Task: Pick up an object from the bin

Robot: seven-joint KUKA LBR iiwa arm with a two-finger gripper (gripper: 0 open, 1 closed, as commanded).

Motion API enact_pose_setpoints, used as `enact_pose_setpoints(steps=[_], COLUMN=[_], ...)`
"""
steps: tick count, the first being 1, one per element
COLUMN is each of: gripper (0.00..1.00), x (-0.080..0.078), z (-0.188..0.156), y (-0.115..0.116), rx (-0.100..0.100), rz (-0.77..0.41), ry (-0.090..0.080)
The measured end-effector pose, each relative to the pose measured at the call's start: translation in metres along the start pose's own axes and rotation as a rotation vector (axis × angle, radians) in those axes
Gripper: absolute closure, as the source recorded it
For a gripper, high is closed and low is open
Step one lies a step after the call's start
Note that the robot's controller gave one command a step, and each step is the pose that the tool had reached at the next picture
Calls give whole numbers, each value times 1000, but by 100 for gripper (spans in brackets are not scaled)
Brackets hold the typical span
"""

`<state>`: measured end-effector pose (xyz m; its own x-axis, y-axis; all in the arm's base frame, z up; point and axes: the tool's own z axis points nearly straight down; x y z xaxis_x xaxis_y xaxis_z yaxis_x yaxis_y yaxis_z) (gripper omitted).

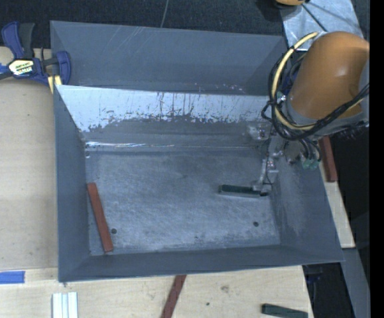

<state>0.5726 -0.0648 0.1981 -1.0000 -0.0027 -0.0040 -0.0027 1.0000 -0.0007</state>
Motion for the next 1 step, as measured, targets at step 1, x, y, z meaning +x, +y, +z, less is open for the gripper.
enact_pose_setpoints(steps=[1], gripper=[0], x=[0], z=[0], y=[0], rx=[0], rz=[0], ry=[0])
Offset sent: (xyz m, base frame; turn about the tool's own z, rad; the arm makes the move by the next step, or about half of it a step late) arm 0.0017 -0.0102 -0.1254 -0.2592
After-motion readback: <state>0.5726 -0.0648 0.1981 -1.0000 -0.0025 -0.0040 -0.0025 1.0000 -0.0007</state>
